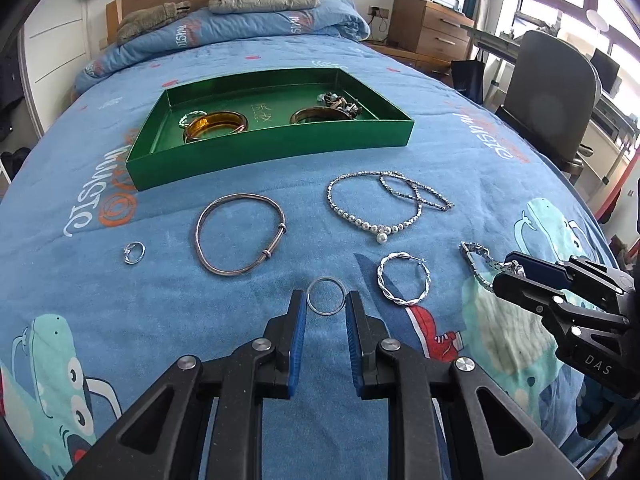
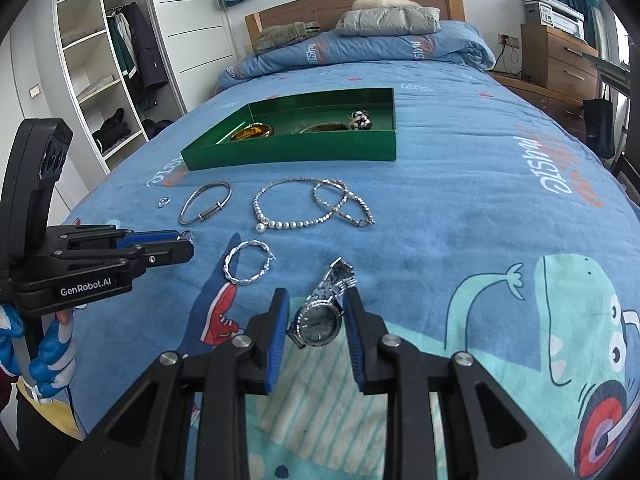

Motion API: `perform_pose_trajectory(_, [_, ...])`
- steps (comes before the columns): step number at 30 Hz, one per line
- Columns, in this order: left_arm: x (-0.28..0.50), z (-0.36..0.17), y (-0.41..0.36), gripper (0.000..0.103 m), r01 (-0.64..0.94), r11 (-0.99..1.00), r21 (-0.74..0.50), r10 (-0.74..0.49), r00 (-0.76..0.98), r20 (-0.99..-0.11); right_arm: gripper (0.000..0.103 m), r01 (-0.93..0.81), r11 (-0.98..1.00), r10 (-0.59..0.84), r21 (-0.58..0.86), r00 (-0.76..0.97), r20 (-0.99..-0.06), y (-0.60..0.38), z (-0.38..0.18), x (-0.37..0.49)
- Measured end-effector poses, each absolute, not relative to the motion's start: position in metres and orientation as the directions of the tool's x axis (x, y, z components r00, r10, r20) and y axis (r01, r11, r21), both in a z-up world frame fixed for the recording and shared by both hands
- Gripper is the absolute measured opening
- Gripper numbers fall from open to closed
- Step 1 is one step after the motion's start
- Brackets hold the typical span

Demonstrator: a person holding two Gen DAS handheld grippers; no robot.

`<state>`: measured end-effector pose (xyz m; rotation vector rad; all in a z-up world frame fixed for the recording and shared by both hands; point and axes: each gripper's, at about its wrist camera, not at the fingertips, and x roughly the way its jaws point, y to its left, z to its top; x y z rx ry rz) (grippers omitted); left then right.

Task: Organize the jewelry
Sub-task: 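Grasp the small silver ring with the left tool while the right tool grasps the silver wristwatch, then carry the ring and wristwatch into the green tray and release both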

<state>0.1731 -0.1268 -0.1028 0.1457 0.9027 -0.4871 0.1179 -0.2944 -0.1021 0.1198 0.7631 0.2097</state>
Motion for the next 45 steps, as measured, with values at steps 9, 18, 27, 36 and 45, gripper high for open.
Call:
perform_pose_trajectory(9, [0.162, -0.084, -0.110, 0.020, 0.449, 0.888, -0.095, -0.358, 0.547, -0.757, 0.025, -0.157, 0.976, 0.216, 0.148, 0.732, -0.646, -0.283, -0.076, 0.107])
perform_pose_trajectory(18, [0.159, -0.070, -0.092, 0.020, 0.432, 0.896, -0.100, -0.359, 0.573, -0.737, 0.023, -0.172, 0.978, 0.207, 0.117, 0.750, -0.628, -0.272, -0.058, 0.105])
perform_pose_trajectory(27, [0.161, -0.065, -0.080, 0.020, 0.418, 0.902, -0.110, -0.359, 0.585, -0.727, 0.023, -0.177, 0.979, 0.200, 0.098, 0.758, -0.621, -0.266, -0.050, 0.109])
perform_pose_trajectory(36, [0.173, -0.059, -0.072, 0.020, 0.407, 0.905, -0.120, -0.363, 0.593, -0.719, 0.023, -0.171, 0.982, 0.183, 0.078, 0.777, -0.602, -0.268, -0.035, 0.124])
perform_pose_trajectory(45, [0.238, -0.029, -0.076, 0.020, 0.390, 0.911, -0.134, -0.368, 0.622, -0.691, 0.023, -0.175, 0.984, 0.171, 0.042, 0.827, -0.535, -0.268, 0.007, 0.190])
